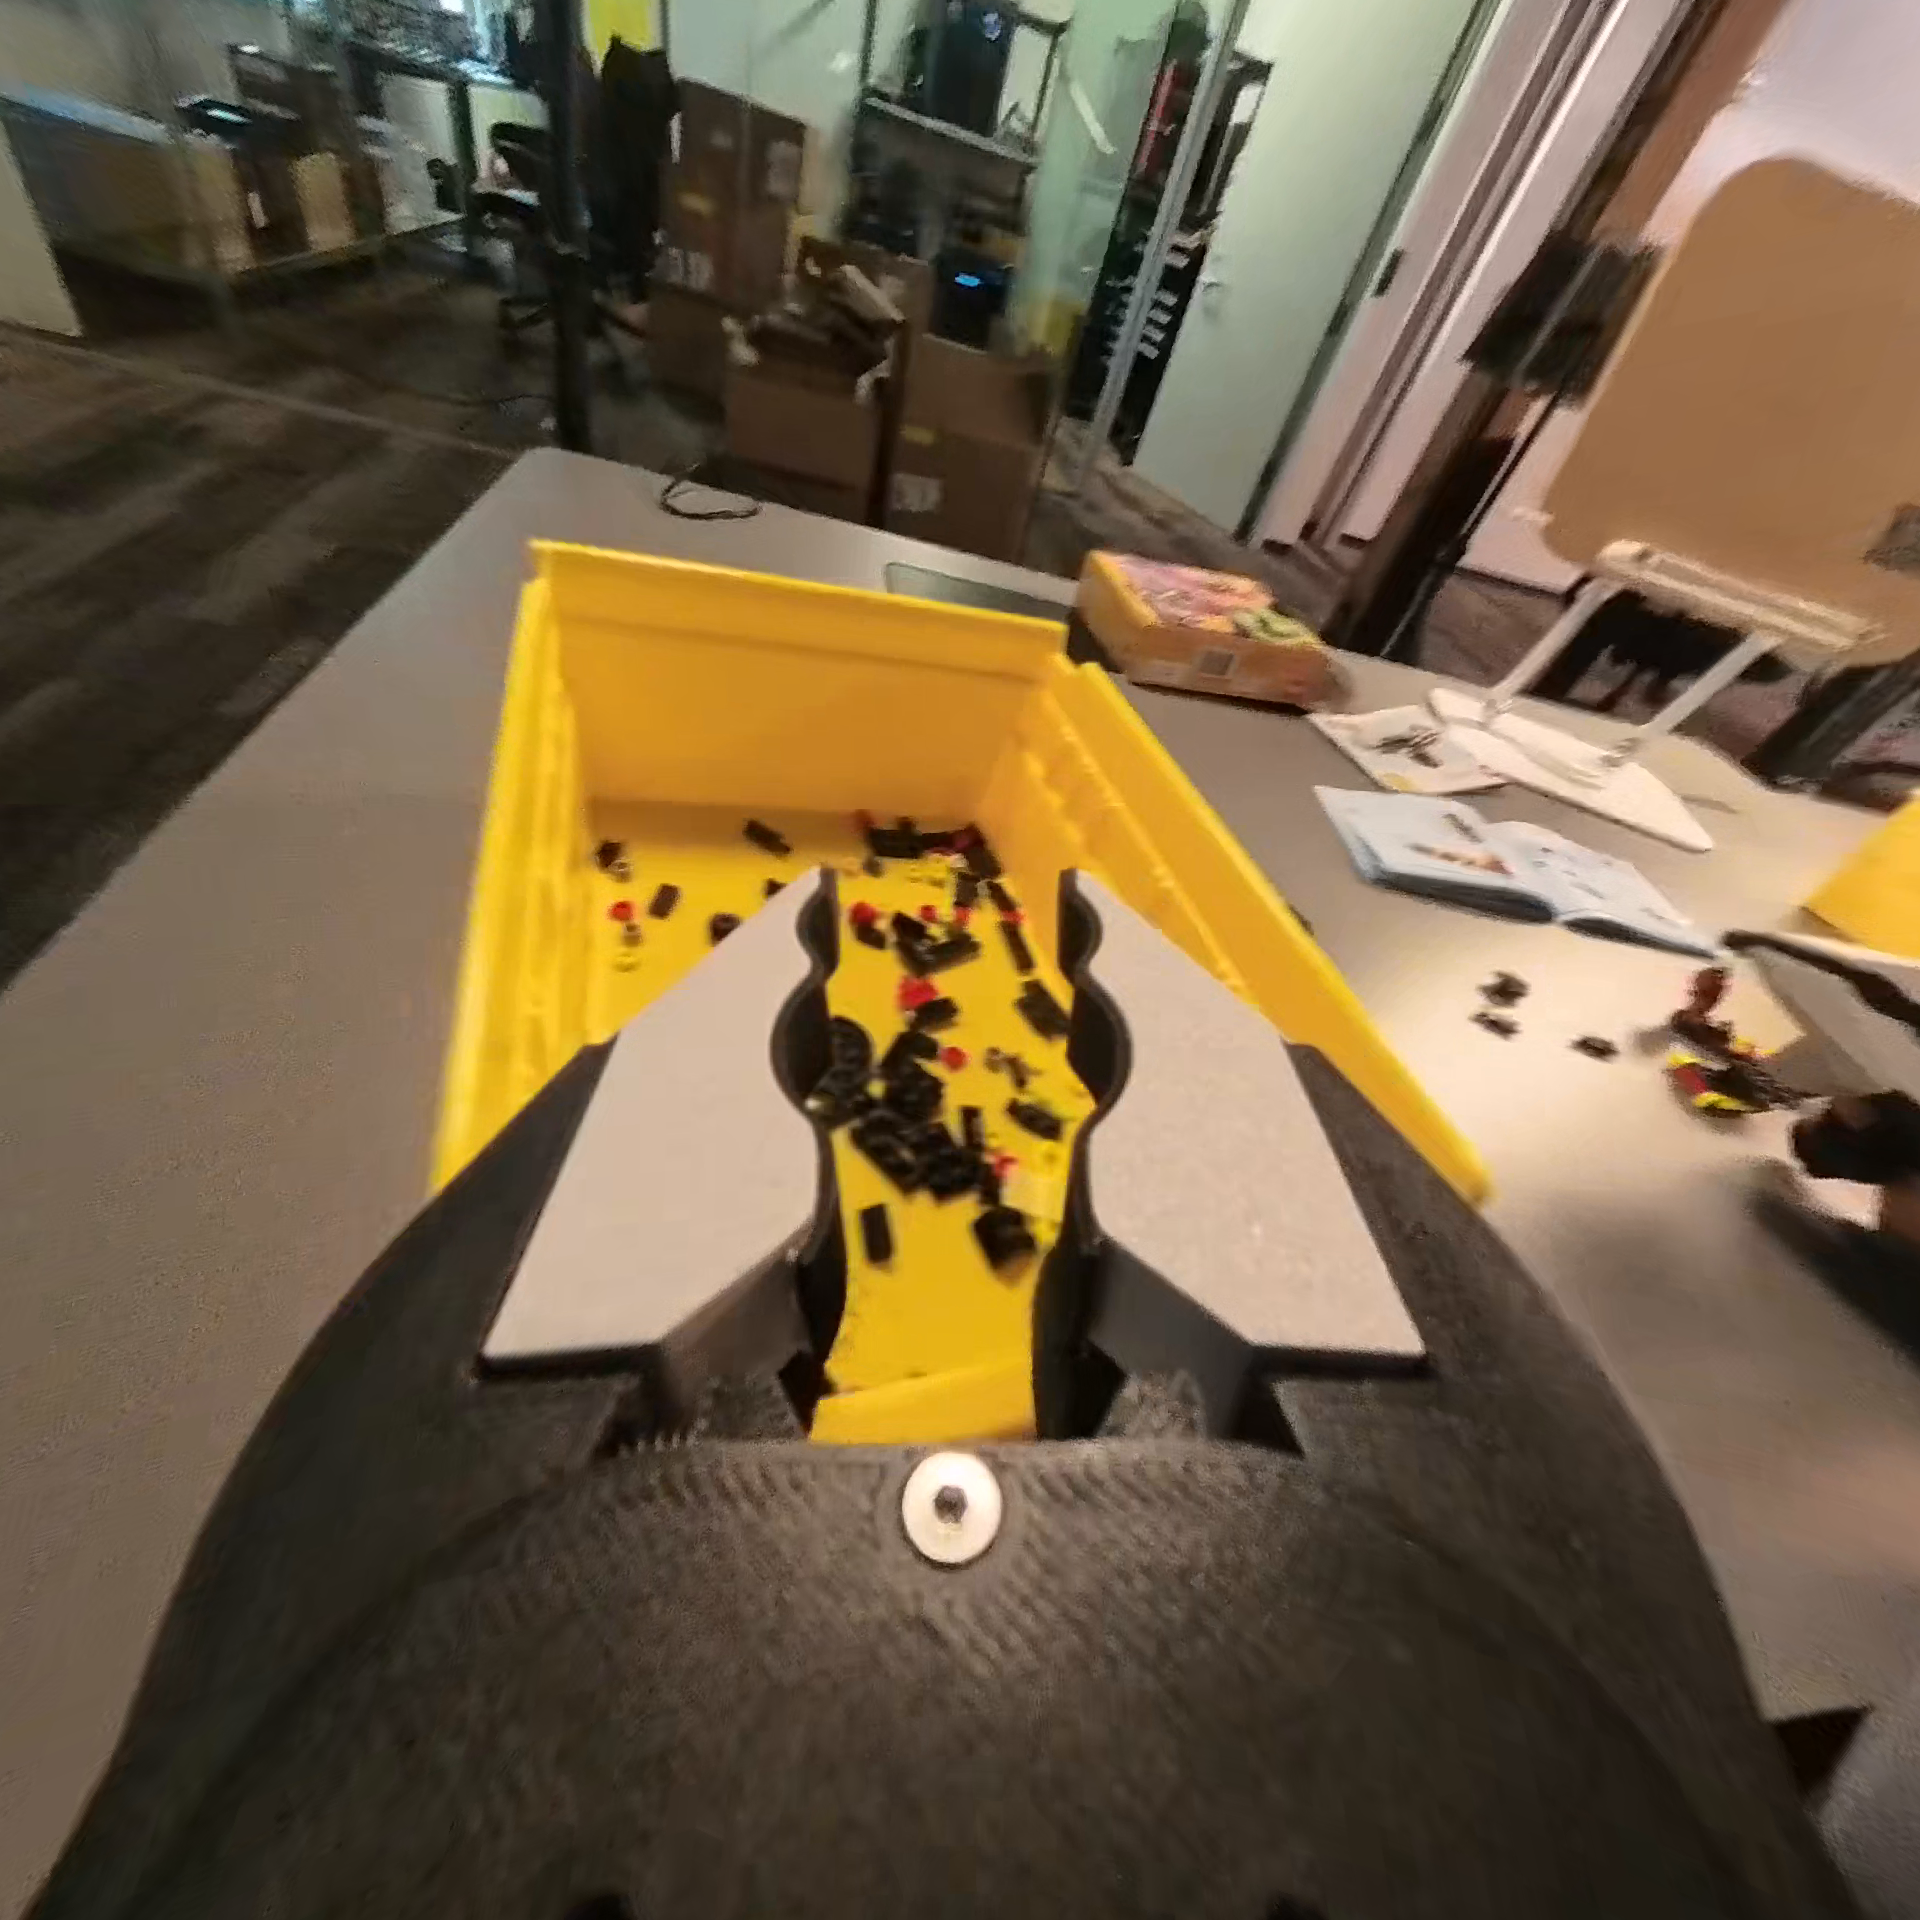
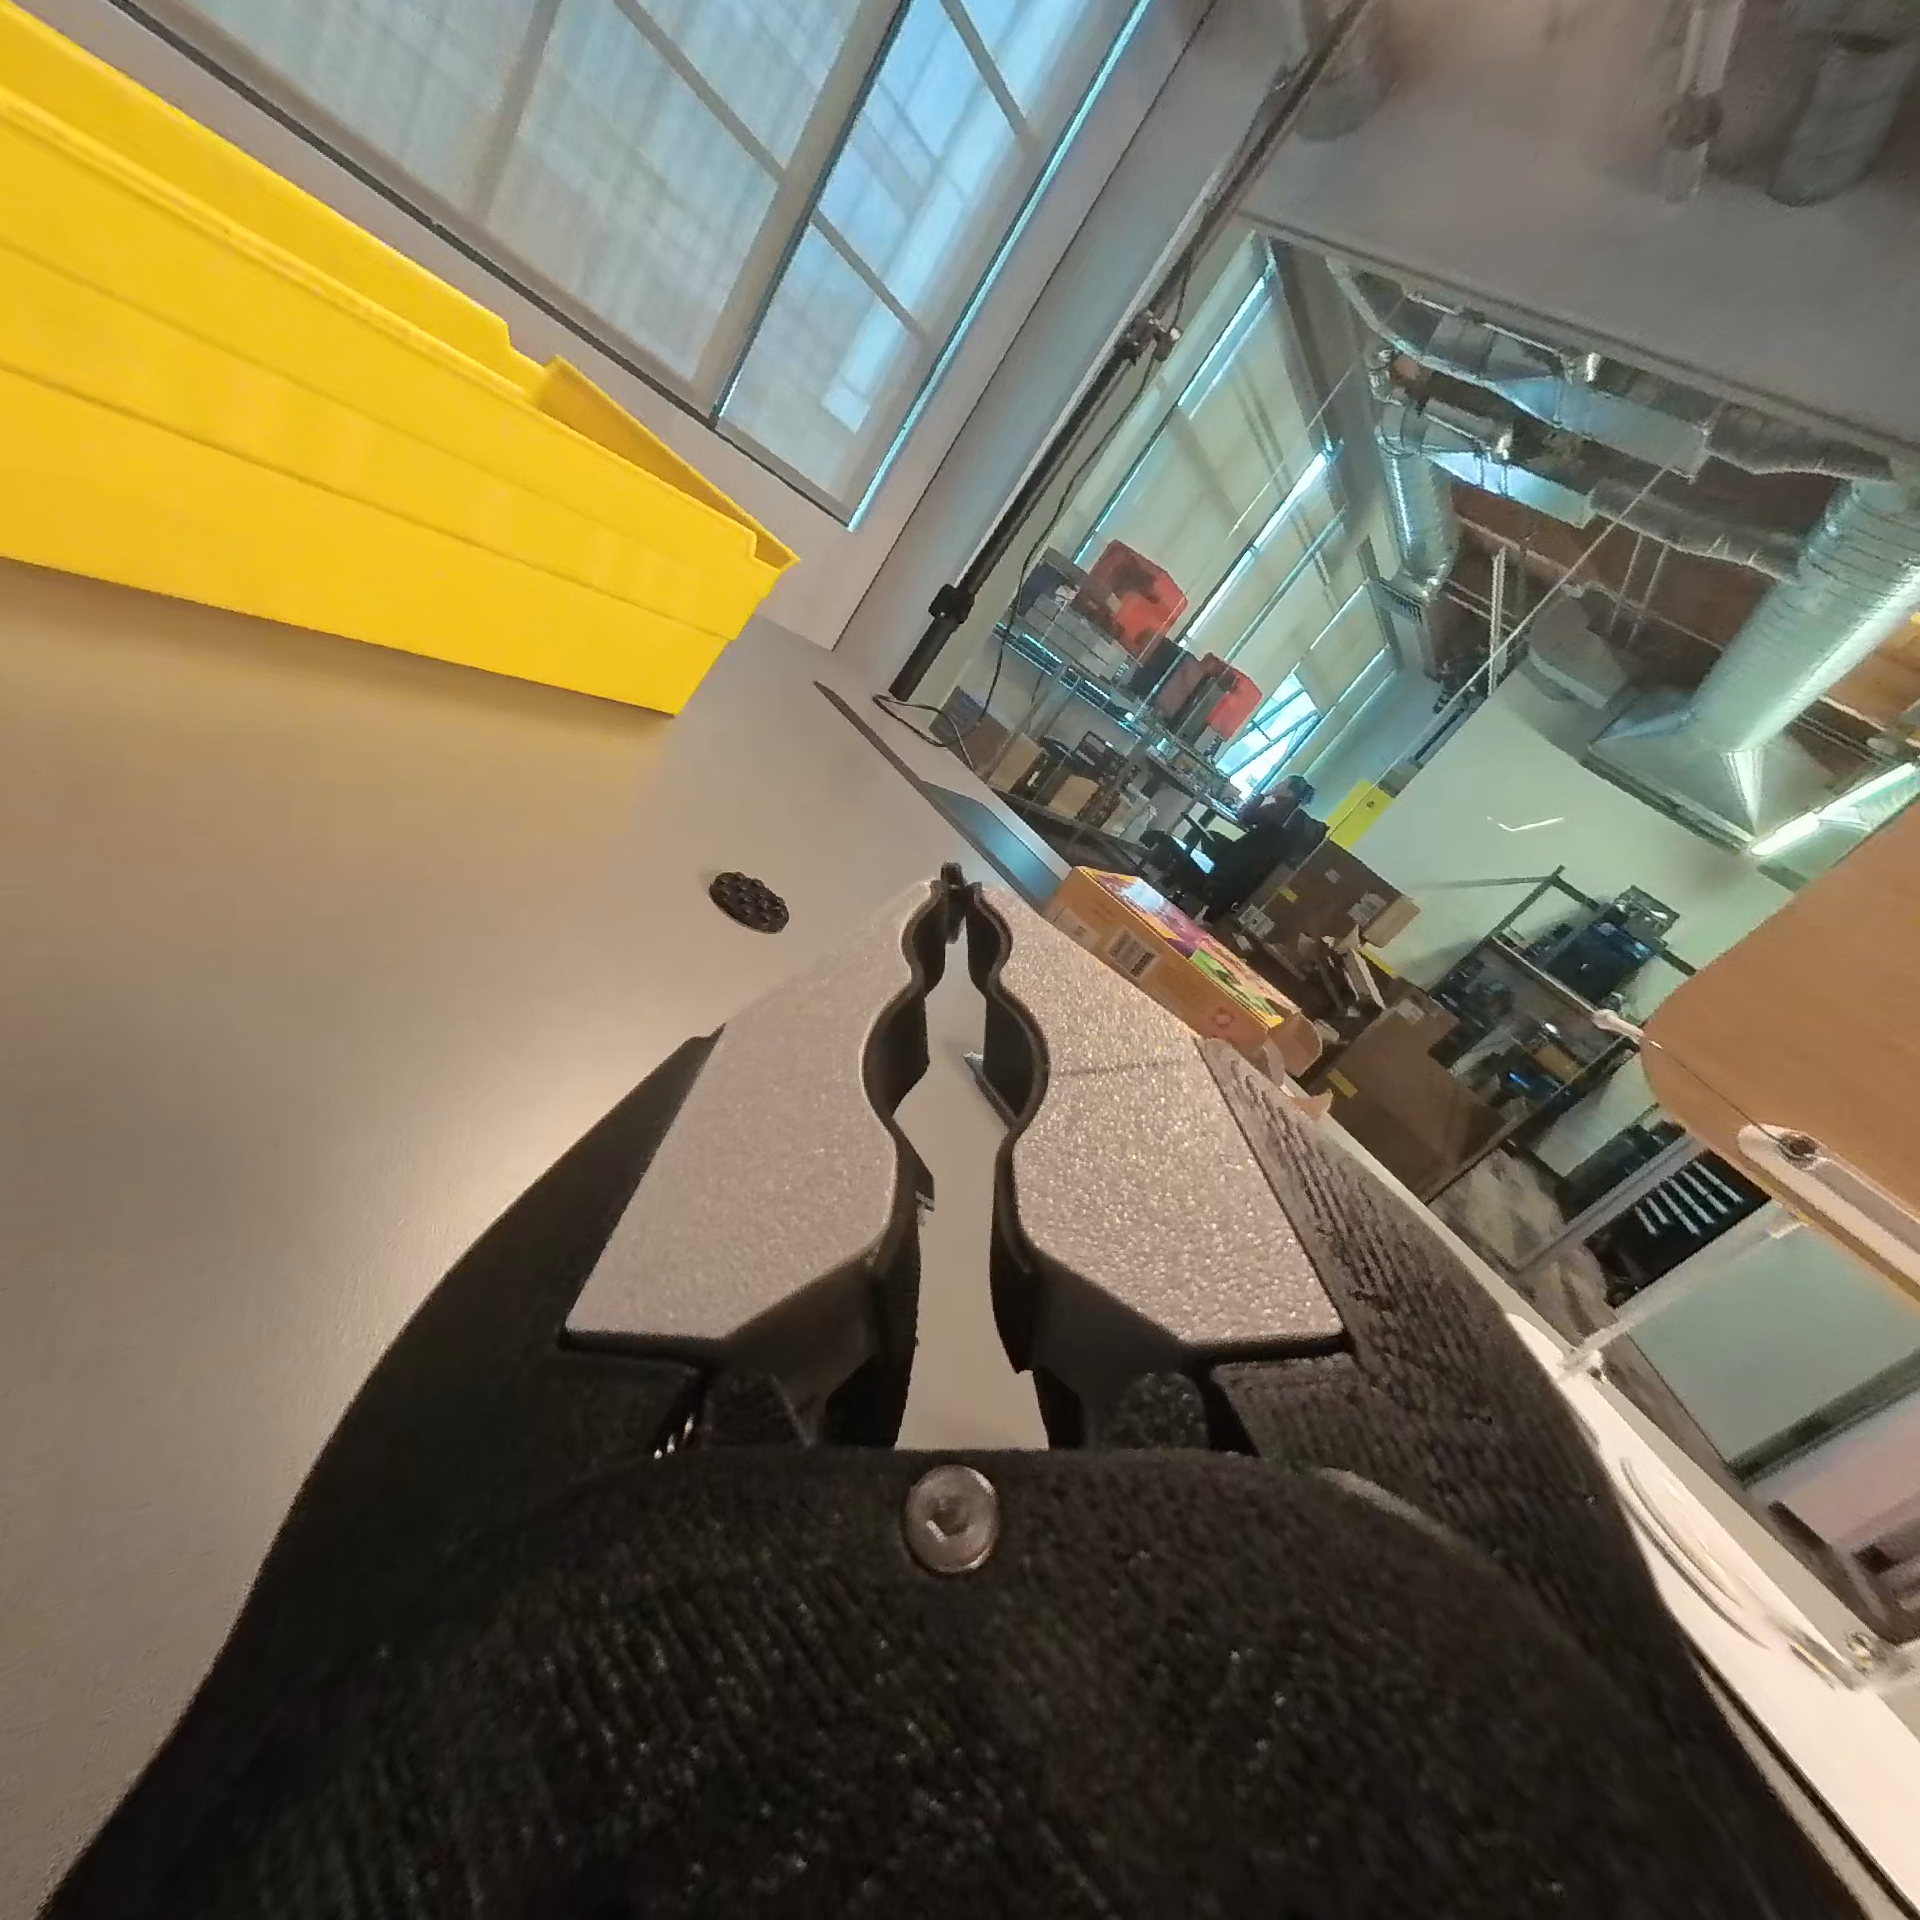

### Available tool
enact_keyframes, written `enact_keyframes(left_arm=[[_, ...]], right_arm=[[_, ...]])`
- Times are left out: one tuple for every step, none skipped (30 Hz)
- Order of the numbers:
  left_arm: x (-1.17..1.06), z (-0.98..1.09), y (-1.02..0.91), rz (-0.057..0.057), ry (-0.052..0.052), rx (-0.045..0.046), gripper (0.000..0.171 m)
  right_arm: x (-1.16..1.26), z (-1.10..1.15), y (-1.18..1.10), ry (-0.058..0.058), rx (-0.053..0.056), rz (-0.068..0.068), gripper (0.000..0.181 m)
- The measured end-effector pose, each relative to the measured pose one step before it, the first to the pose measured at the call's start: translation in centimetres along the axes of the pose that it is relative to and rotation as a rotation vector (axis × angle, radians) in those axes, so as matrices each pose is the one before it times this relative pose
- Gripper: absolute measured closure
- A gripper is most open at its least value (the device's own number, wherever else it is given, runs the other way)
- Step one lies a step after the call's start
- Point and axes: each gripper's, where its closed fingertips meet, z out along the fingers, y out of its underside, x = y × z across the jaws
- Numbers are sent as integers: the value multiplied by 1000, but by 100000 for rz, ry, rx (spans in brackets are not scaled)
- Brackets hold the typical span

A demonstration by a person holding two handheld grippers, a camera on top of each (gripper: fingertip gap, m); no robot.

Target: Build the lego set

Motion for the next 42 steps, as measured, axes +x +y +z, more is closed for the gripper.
enact_keyframes(left_arm=[[-571,290,-162,2583,-1777,-2256,132],[-328,415,-236,3090,-966,-2214,131],[-182,513,-292,3469,-315,-2357,131],[-168,597,-344,3666,-221,-2351,132],[-143,680,-329,3553,132,-2823,133],[-101,744,-268,3077,669,-3569,133],[24,782,-259,2904,1467,-3866,133],[71,853,-149,3193,2070,-4744,133],[-39,912,-31,3312,1821,-5398,133],[-117,971,141,3310,1780,-6236,135],[-144,1030,313,3014,2107,-7219,136],[-150,1052,266,2643,2540,-6619,137],[27,1063,233,2094,4097,-6026,138],[-35,1025,74,360,4156,-4641,138],[-147,948,-82,-757,3545,-3349,139],[-206,857,-101,-427,2933,-2764,140],[-326,793,-59,-327,1780,-2724,140],[-414,720,32,-264,770,-3090,140],[-448,650,81,104,14,-3062,140],[-363,572,125,237,-233,-2939,140],[-178,491,189,428,251,-2924,140],[-28,413,241,513,535,-2950,140],[9,331,277,561,439,-2838,140],[26,243,257,721,131,-2441,140],[-134,153,216,330,-1119,-1941,137],[-325,46,188,24,-2443,-1576,132],[-218,-42,254,761,-1861,-1874,130],[-88,-103,309,1308,-951,-2069,130],[-36,-140,382,1013,-588,-2378,130],[-28,-125,417,821,-414,-2606,130],[87,-113,503,992,304,-3013,132],[220,-71,691,1607,1155,-4118,138],[205,11,846,2112,869,-4964,142],[117,108,918,2690,212,-5459,146],[-48,177,793,2492,-1092,-4590,149],[123,236,635,2385,-113,-3764,154],[385,275,459,2039,1619,-2932,156],[478,302,432,1416,2312,-2911,158],[329,316,361,1197,1451,-2708,158],[-32,291,203,947,-783,-1711,158],[-171,246,83,561,-1489,-1167,159],[-194,176,-16,341,-1406,-448,159]], right_arm=[[-46,47,42,-299,-103,211,181],[-2,53,68,-105,-240,318,181],[42,22,66,99,-160,390,181],[54,22,54,22,-84,576,181],[57,25,42,8,-62,598,181],[76,11,4,216,83,450,181],[66,7,-2,195,133,337,181],[58,6,6,202,99,266,181],[52,1,-12,182,113,246,181],[30,0,-6,74,126,264,181],[13,0,-6,-19,90,206,180],[-12,2,-3,-117,59,52,181],[-22,-5,-6,-148,86,-80,181],[-40,-8,-21,-178,102,-140,181],[-53,-1,-9,-201,59,-171,181],[-44,-3,-9,-189,1,-203,181],[-35,12,8,-124,-31,-240,181],[-25,2,7,-50,-42,-255,181],[-17,13,1,-19,-43,-198,181],[1,7,13,39,-50,-112,181],[32,12,19,133,-62,-38,181],[46,0,22,219,-70,37,181],[65,16,26,247,-88,53,181],[67,13,40,284,-124,18,181],[76,41,43,288,-154,33,181],[85,28,47,288,-165,10,181],[62,32,46,234,-135,35,181],[50,36,30,144,-85,97,181],[49,19,22,165,-55,114,181],[35,12,14,126,-55,102,180],[17,4,13,69,-42,27,181],[8,7,7,29,-34,-33,181],[1,8,5,-18,-21,-32,181],[6,-2,4,-26,9,-14,181],[-6,1,-2,-44,14,4,181],[-9,9,3,-74,-7,-6,181],[2,-3,7,-62,-12,-39,181],[-14,12,-3,-81,4,-56,181],[-19,-2,10,-132,-11,-64,181],[-16,10,2,-109,-31,-89,181],[-11,-1,9,-93,-2,-103,181],[-17,4,-9,-100,27,-72,181]])
